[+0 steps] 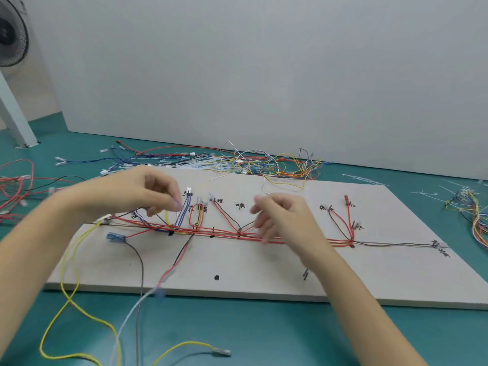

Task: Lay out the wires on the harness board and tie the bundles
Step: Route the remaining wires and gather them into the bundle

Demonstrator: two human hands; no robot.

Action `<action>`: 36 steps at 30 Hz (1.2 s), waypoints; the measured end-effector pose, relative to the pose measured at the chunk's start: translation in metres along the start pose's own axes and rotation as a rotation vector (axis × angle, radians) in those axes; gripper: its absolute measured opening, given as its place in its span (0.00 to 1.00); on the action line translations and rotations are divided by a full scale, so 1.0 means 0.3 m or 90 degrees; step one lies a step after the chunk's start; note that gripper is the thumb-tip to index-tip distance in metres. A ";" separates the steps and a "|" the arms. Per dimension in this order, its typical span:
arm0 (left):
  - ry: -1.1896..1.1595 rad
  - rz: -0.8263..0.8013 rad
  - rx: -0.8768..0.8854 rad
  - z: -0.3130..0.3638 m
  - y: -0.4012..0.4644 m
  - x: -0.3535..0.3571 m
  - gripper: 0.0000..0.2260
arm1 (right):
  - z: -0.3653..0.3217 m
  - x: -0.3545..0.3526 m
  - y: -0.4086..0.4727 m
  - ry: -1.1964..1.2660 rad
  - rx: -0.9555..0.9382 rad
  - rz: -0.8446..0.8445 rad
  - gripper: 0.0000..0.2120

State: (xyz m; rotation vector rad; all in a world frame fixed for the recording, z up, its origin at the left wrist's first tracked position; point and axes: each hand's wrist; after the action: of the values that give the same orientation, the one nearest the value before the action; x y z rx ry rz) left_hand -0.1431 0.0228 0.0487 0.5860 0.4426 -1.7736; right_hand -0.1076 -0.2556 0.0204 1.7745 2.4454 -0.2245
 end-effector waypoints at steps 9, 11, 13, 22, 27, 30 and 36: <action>-0.162 0.076 0.030 0.099 0.137 0.139 0.03 | -0.042 0.111 -0.058 0.339 0.111 -0.364 0.08; -0.186 0.078 0.027 0.081 0.141 0.156 0.04 | -0.047 0.077 -0.052 0.473 0.163 -0.358 0.07; -0.190 0.071 0.026 0.067 0.140 0.174 0.06 | -0.050 0.049 -0.046 0.560 0.206 -0.357 0.04; -0.202 0.106 0.002 0.023 0.114 0.120 0.10 | -0.078 -0.089 -0.032 0.498 0.227 -0.414 0.20; -0.194 0.134 -0.002 -0.024 0.092 0.095 0.11 | -0.095 -0.205 -0.014 0.663 0.144 -0.342 0.29; -0.184 0.096 -0.009 -0.050 0.074 0.101 0.12 | -0.110 -0.244 0.016 0.640 0.124 -0.151 0.13; -0.128 0.079 -0.013 -0.073 0.034 0.136 0.06 | -0.042 -0.282 0.046 0.420 0.129 0.042 0.09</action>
State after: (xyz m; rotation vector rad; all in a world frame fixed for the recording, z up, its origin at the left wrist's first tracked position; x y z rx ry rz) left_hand -0.1387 0.0011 0.0069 0.4073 0.2795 -1.6876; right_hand -0.0684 -0.3281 0.0471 2.3081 2.8564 0.1577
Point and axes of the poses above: each hand's wrist, its own y-axis towards the middle knuckle, its own x-axis out of the palm, z = x × y, and after that the axes turned 5 degrees about x, right-handed
